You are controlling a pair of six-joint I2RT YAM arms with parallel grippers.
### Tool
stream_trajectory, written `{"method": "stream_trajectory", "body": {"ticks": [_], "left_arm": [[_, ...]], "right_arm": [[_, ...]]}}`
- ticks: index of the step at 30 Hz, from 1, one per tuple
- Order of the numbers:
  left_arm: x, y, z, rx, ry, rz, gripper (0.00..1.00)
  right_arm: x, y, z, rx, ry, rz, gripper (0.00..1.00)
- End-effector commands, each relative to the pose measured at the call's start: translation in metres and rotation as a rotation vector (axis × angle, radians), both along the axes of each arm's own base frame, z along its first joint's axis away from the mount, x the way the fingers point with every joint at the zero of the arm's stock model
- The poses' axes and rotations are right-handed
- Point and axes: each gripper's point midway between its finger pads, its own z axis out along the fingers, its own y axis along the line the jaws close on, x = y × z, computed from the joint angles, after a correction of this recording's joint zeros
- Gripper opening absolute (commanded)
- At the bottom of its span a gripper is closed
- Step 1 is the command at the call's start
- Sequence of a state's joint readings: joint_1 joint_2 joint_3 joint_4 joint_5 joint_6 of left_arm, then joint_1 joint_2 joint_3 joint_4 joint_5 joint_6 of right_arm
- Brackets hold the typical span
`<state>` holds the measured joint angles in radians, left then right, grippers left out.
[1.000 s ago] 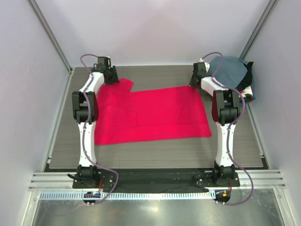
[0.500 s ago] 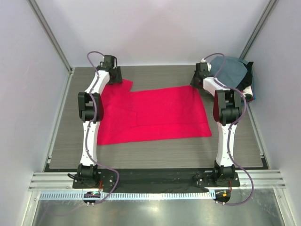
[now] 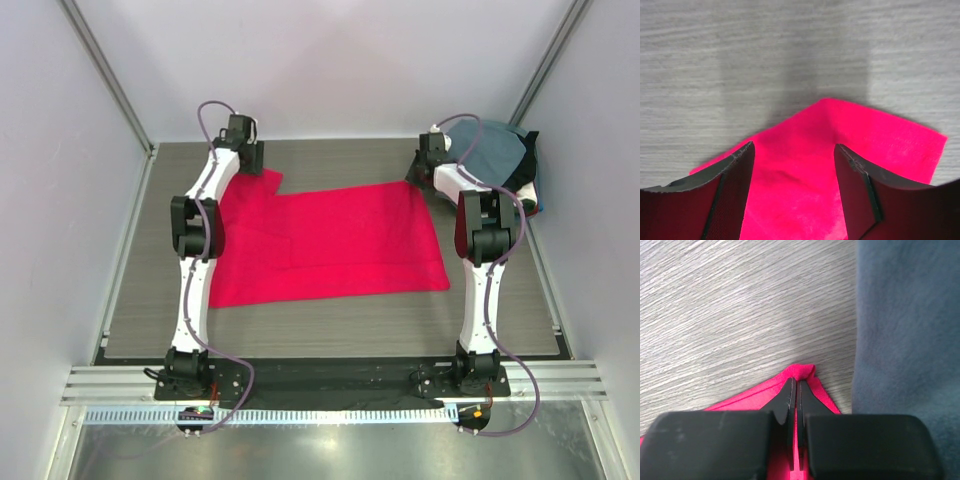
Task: Fold and stack the t-shirts
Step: Fold the tshirt
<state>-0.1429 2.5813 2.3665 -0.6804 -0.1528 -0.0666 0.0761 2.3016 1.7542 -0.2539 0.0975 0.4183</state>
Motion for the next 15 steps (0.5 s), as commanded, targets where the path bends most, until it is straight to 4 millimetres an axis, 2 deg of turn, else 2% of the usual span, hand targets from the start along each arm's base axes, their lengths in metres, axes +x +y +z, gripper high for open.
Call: {"method": "stream_trajectory", "body": {"ticks": [1,2,3,8,11,12,14,15], "left_arm": [[0.002,-0.002,-0.007,0.000,0.027,-0.033,0.65],[-0.001,-0.004,-0.008,-0.011,0.047,-0.036,0.67],[-0.005,-0.002,-0.023,0.009,0.085,-0.031,0.68],[-0.015,-0.002,-0.037,0.023,0.143,-0.050,0.64],[-0.017,-0.004,-0.041,0.018,0.153,-0.064,0.50],[-0.017,-0.004,-0.041,0.017,0.153,-0.064,0.37],[-0.016,-0.003,-0.037,0.016,0.143,-0.063,0.27],[-0.016,-0.003,-0.034,0.015,0.135,-0.063,0.17]], "right_arm": [[-0.024,-0.007,-0.021,-0.010,0.097,-0.008,0.01],[-0.024,-0.007,-0.018,-0.008,0.095,-0.006,0.01],[-0.024,-0.007,-0.017,-0.009,0.090,-0.005,0.01],[-0.025,-0.005,-0.015,0.006,0.088,0.002,0.01],[-0.026,-0.004,-0.014,0.007,0.086,0.003,0.01],[-0.026,-0.003,-0.012,0.005,0.083,0.002,0.01],[-0.026,-0.006,-0.011,0.003,0.083,-0.003,0.01],[-0.027,-0.006,-0.012,0.002,0.084,-0.002,0.01]]}}
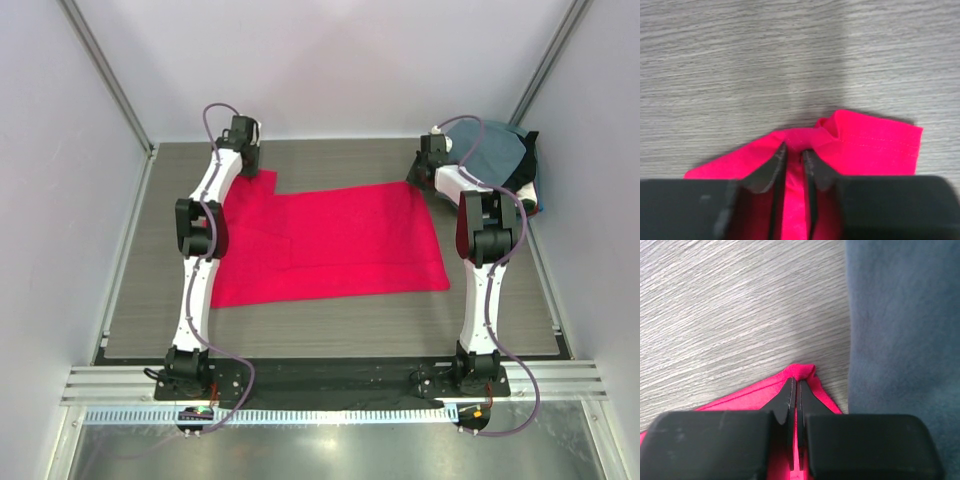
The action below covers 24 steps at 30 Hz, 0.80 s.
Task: Fold and stack the t-shirts
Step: Fold the tshirt
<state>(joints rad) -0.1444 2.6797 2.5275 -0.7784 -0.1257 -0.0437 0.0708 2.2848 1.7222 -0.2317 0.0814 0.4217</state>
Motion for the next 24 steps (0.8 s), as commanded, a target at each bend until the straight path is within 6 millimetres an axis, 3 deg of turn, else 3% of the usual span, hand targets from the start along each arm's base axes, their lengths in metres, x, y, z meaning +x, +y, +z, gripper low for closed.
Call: {"method": "stream_trajectory", "body": {"ticks": [1,5,6,8,9,11,12,20,24], "left_arm": [[-0.017,0.002,-0.022,0.020,0.080,-0.024,0.15],[-0.008,0.001,0.006,0.007,-0.011,-0.015,0.07],[-0.005,0.000,0.026,-0.007,-0.051,-0.002,0.06],[-0.003,-0.005,0.037,-0.036,-0.086,-0.014,0.04],[-0.001,-0.008,0.056,-0.051,-0.123,-0.014,0.04],[-0.002,-0.012,0.062,-0.072,-0.144,-0.026,0.03],[-0.002,-0.013,0.074,-0.073,-0.167,-0.027,0.02],[-0.011,-0.019,0.081,-0.044,-0.175,-0.015,0.00],[-0.021,-0.019,0.083,-0.013,-0.170,-0.001,0.00]], "right_arm": [[-0.024,-0.004,-0.013,-0.009,0.092,-0.002,0.01],[-0.024,-0.005,-0.010,-0.009,0.087,-0.006,0.01],[-0.024,-0.005,-0.008,-0.012,0.083,-0.007,0.01],[-0.025,-0.006,-0.004,-0.020,0.077,-0.013,0.01],[-0.025,-0.008,-0.002,-0.025,0.073,-0.018,0.01],[-0.024,-0.007,0.003,-0.024,0.062,-0.018,0.01],[-0.023,-0.008,0.005,-0.025,0.059,-0.019,0.01],[-0.019,-0.004,0.029,0.000,0.016,-0.018,0.01],[-0.023,-0.004,0.053,0.007,-0.018,-0.027,0.01]]}}
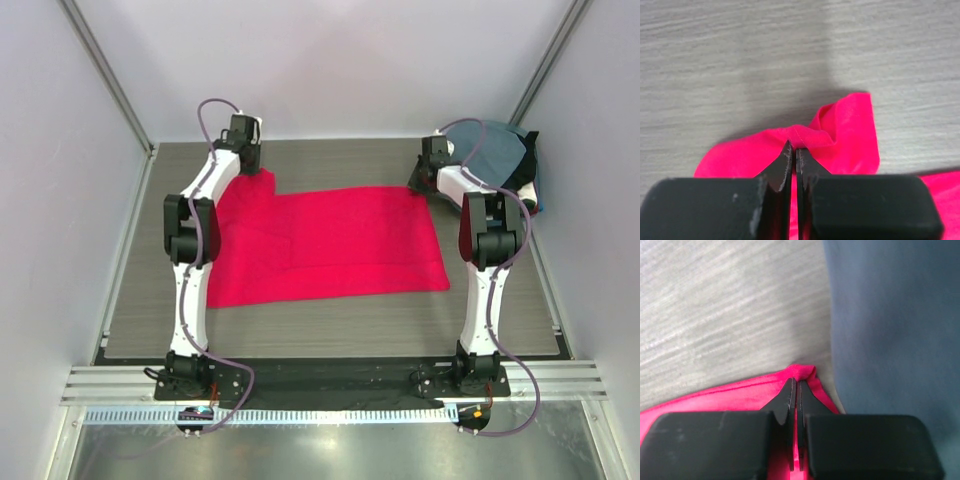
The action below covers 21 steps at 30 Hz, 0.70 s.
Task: Fold and stack the t-shirts
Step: Fold the tshirt
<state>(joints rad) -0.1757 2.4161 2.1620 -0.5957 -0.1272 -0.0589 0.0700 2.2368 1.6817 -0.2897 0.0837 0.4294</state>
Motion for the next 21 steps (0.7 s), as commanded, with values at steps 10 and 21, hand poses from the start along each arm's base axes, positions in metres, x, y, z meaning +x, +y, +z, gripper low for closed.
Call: {"method": "stream_trajectory", "body": {"ticks": [10,21], "left_arm": [[-0.035,0.001,0.074,0.105,-0.131,0.058,0.00],[-0.088,-0.004,0.098,0.185,-0.172,0.105,0.00]], "right_arm": [[-0.020,-0.011,0.075,-0.023,-0.084,-0.048,0.01],[-0.046,-0.012,0.084,-0.020,-0.073,-0.046,0.01]]}}
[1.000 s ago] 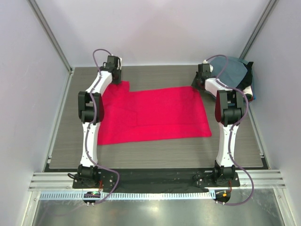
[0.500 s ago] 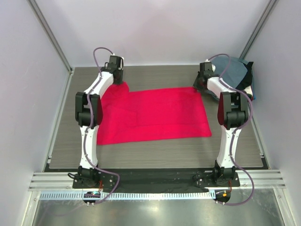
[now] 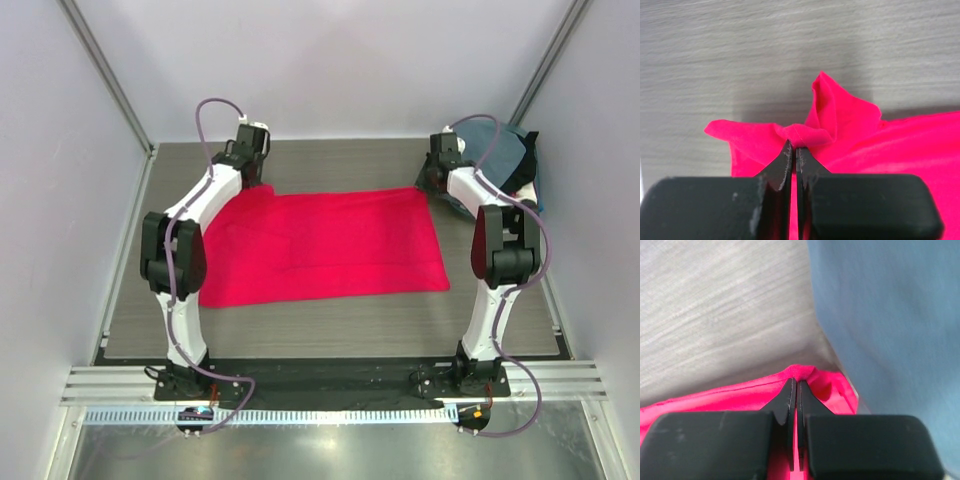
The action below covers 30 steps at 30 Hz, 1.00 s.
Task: Fold and stack the t-shirts
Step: Fold the tshirt
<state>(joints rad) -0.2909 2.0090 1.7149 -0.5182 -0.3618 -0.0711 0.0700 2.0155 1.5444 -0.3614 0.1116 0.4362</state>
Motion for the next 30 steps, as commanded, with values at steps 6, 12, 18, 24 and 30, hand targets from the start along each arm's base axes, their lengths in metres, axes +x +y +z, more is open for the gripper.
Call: {"method": "stream_trajectory", "body": {"ticks": [6,12,18,24,30], "left_arm": [[-0.033,0.003,0.040,0.072,-0.104,0.067,0.00],[-0.072,0.007,0.034,0.019,-0.109,0.127,0.00],[-0.094,0.020,0.038,0.009,-0.169,0.166,0.00],[-0.104,0.017,0.039,-0.019,-0.170,0.145,0.00],[-0.119,0.019,0.041,0.029,-0.169,0.148,0.00]], "right_arm": [[-0.023,-0.004,0.036,0.000,-0.057,-0.022,0.01],[-0.044,-0.007,0.039,-0.008,-0.052,-0.045,0.01],[-0.061,-0.003,0.033,0.001,-0.051,-0.051,0.01],[-0.071,-0.004,0.027,-0.004,-0.043,-0.059,0.02],[-0.079,-0.004,0.016,0.004,-0.025,-0.066,0.02]]}}
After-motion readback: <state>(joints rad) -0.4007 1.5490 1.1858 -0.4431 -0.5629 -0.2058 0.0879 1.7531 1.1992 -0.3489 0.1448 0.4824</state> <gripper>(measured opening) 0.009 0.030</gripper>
